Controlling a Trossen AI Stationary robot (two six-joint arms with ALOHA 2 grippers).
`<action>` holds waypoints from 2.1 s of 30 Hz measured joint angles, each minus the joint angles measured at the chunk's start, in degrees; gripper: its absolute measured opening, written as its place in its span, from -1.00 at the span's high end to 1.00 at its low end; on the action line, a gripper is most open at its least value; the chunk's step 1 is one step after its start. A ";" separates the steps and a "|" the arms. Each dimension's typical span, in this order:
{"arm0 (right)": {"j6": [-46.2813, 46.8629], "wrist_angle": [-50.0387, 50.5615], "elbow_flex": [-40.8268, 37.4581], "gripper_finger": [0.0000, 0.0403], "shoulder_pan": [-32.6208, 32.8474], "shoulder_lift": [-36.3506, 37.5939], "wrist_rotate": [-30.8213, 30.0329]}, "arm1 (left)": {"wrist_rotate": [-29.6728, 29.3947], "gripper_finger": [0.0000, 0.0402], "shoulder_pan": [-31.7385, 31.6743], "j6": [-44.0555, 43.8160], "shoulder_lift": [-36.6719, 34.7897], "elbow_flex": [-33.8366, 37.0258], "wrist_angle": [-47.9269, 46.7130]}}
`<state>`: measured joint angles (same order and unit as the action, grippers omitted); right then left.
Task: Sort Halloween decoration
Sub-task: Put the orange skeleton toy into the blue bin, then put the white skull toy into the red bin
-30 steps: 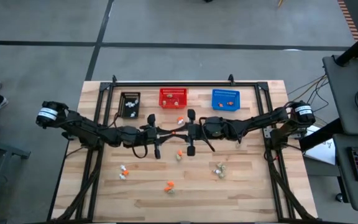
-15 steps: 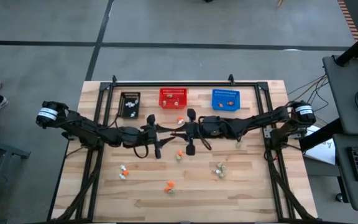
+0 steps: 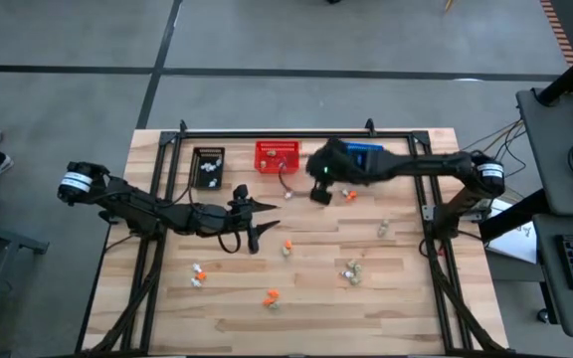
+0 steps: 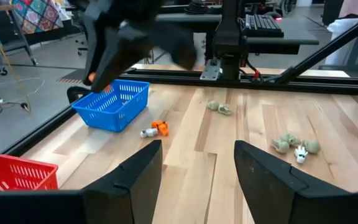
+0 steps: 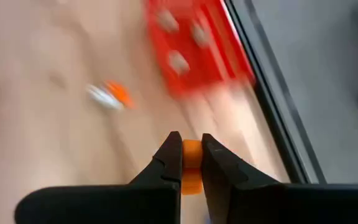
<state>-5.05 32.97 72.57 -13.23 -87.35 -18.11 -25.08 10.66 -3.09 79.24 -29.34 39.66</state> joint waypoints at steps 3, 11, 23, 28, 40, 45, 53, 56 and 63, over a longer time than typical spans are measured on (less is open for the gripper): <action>0.68 4.96 -0.97 0.90 -6.17 0.00 0.02 | -0.02 0.09 0.00 0.00 0.00 0.00 0.02; 0.27 10.05 -3.84 0.89 -20.65 -0.01 6.42 | -0.07 0.09 0.00 0.46 0.00 0.00 0.10; -1.58 3.96 -12.05 0.86 -27.50 -0.09 9.73 | -0.07 0.09 0.00 0.62 0.02 0.00 0.14; -0.38 2.82 -12.85 0.85 -27.48 -0.09 9.77 | -0.07 0.09 0.00 0.63 0.02 0.00 0.11; 0.72 0.98 -12.85 0.43 -27.43 -0.09 12.55 | -0.07 0.09 0.00 0.65 0.02 0.00 0.02; 1.41 0.98 -12.49 0.42 -27.43 -0.09 12.57 | -0.07 0.09 -0.01 0.63 0.04 0.00 0.04; 6.24 2.50 -10.20 0.42 -27.41 -0.07 12.72 | -2.84 0.09 0.00 -0.08 -0.44 0.00 0.04; 9.47 5.67 -8.42 0.44 -27.37 0.00 15.27 | -5.38 0.09 -0.02 -0.22 -1.34 0.00 -0.27; 15.82 10.67 -4.45 0.44 -24.35 0.68 23.59 | -5.92 0.09 -0.07 0.20 -4.41 0.00 -3.16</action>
<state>10.77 43.64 68.12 -37.58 -86.68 5.48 -31.00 10.59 -2.90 74.83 -29.34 36.50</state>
